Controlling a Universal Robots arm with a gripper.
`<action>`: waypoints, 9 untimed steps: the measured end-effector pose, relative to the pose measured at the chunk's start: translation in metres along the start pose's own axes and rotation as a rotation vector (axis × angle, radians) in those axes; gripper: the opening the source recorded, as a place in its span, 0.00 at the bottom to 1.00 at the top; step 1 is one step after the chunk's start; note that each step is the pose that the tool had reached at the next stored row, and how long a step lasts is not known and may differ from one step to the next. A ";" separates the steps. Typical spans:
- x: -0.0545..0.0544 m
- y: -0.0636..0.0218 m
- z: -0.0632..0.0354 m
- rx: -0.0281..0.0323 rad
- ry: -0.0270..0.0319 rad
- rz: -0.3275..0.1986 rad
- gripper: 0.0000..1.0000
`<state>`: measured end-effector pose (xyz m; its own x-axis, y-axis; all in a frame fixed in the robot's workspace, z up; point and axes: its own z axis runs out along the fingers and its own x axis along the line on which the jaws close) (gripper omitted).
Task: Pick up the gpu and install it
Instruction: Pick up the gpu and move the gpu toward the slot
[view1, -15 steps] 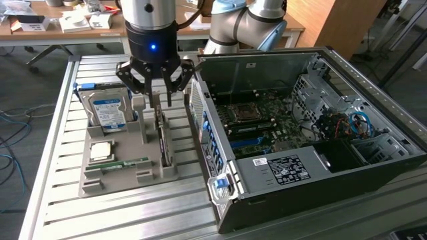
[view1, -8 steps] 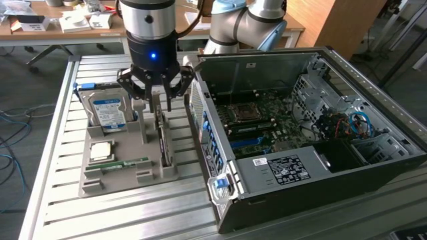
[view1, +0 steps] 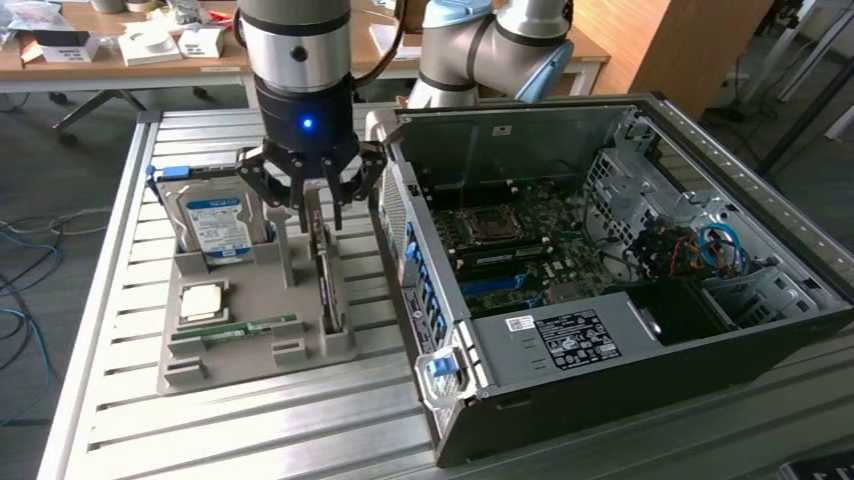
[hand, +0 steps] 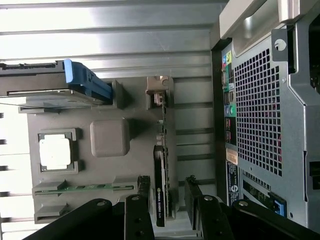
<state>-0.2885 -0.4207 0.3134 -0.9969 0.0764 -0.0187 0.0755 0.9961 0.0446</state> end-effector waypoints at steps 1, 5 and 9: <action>0.000 0.0000 0.0000 0.0000 0.0001 0.000 0.42; 0.002 -0.0002 0.0008 -0.0002 -0.0001 0.000 0.42; 0.003 -0.0009 0.0058 -0.0002 0.0000 0.000 0.42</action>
<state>-0.2910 -0.4211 0.3075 -0.9969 0.0764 -0.0187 0.0755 0.9961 0.0448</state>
